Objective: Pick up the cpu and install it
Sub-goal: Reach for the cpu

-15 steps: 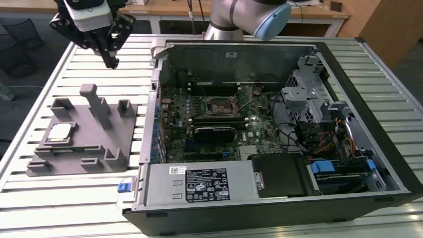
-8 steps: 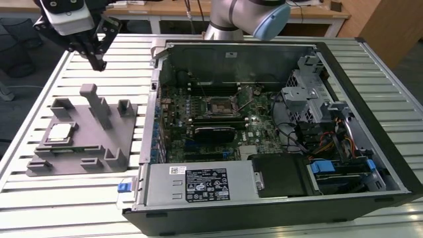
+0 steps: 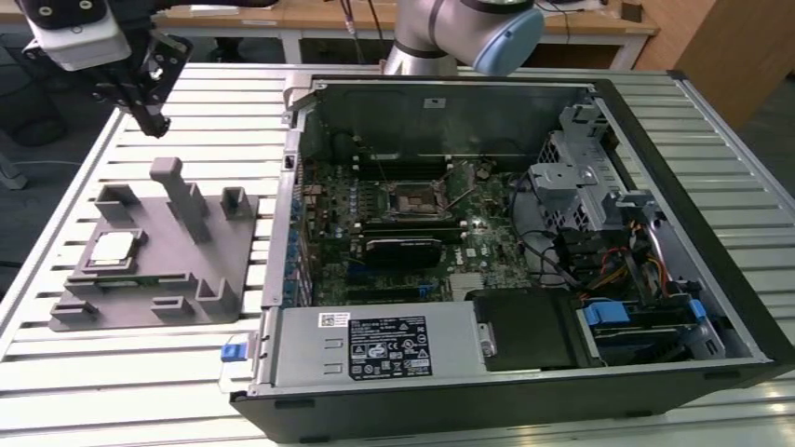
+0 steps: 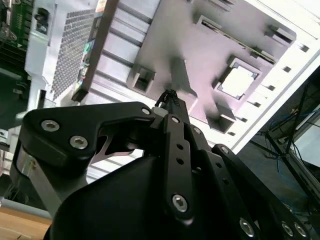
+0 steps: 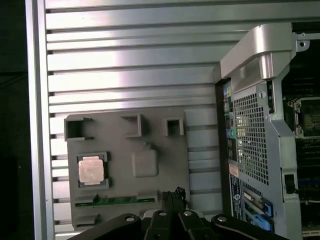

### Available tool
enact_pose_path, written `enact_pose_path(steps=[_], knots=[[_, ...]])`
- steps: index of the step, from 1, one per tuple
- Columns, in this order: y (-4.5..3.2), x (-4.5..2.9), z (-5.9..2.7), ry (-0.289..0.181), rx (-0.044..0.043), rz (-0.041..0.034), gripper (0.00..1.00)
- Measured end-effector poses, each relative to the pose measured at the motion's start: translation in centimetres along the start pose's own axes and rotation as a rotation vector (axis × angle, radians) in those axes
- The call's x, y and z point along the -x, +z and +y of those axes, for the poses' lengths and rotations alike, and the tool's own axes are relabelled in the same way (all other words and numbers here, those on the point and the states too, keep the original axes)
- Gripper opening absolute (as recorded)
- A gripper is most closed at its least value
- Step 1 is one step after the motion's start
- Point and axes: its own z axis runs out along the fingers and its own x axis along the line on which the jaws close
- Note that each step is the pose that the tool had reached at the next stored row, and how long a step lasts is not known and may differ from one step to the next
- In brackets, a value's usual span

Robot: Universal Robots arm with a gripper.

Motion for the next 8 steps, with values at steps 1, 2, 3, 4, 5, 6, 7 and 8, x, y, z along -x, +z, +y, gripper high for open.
enact_pose_path(steps=[1,2,3,4,5,6,7,8], knots=[[0.0,-0.44,-0.03,0.0,-0.0001,0.0002,0.11],[0.0,-0.87,-0.07,0.0,-0.0001,0.0002,0.11],[0.01,-1.32,-0.11,0.0,0.0,0.0001,0.11],[0.02,-1.77,-0.14,0.0,0.0,0.0001,0.11],[0.02,-2.26,-0.17,0.0,-0.0001,0.0003,0.11],[0.02,-2.71,-0.21,0.0,-0.0001,0.0004,0.11],[0.03,-3.13,-0.24,0.0,-0.0001,0.0005,0.11],[0.03,-3.52,-0.27,0.0,0.0,0.0005,0.11]])
